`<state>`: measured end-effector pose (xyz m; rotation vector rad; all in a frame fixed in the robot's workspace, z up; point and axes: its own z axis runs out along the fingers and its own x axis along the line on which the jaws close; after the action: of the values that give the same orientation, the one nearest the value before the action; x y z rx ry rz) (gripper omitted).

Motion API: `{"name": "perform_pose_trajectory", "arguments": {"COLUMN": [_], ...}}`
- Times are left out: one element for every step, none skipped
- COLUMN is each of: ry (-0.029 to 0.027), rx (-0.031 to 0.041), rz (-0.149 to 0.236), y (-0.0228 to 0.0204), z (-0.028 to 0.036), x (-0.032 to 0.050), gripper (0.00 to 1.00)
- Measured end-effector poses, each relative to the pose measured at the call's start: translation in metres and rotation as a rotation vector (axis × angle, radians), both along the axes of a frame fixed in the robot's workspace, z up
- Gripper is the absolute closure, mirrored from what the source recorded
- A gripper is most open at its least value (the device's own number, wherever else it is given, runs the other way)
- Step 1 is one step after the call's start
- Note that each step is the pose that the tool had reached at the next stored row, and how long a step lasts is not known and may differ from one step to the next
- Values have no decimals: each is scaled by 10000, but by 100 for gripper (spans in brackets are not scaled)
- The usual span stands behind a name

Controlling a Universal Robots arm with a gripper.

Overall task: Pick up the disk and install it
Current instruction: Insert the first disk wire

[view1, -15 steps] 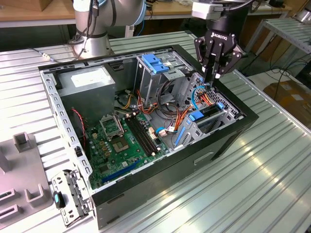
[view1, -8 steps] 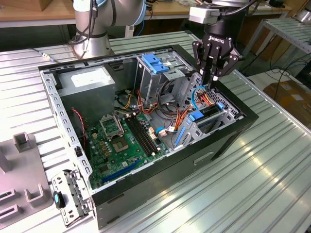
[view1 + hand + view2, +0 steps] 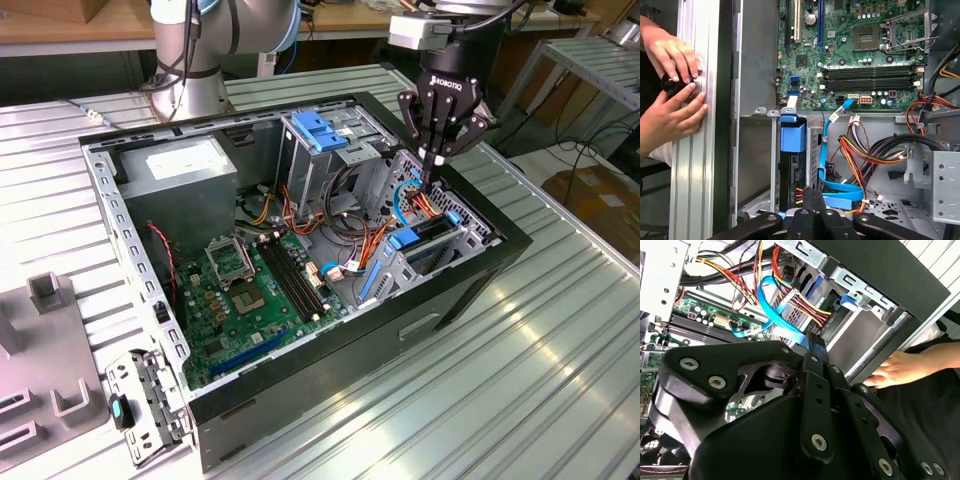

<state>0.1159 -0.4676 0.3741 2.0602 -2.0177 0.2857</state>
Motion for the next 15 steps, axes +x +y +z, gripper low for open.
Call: {"name": "perform_pose_trajectory", "arguments": {"ry": [0,0,0,0,0,0,0,0,0,0,-1,-1,0,0,0], "rx": [-12,-35,-52,-68,-96,-113,-140,-211,-240,-260,-266,-267,-267,-265,-262], "rz": [0,0,0,0,0,0,-1,0,0,-1,-1,-1,-1,-1,-1], "y": [0,0,0,0,0,0,0,2,2,2,2,2,2,2,3], "z": [0,-1,-1,0,0,-1,-1,-1,-1,-1,-1,-1,-3,-5,-11], "x": [0,0,0,0,0,0,0,0,0,0,2,6,8,11,12], "gripper": [90,90,90,89,89,84,84,84,84,84,83,76,76,76,76]}}
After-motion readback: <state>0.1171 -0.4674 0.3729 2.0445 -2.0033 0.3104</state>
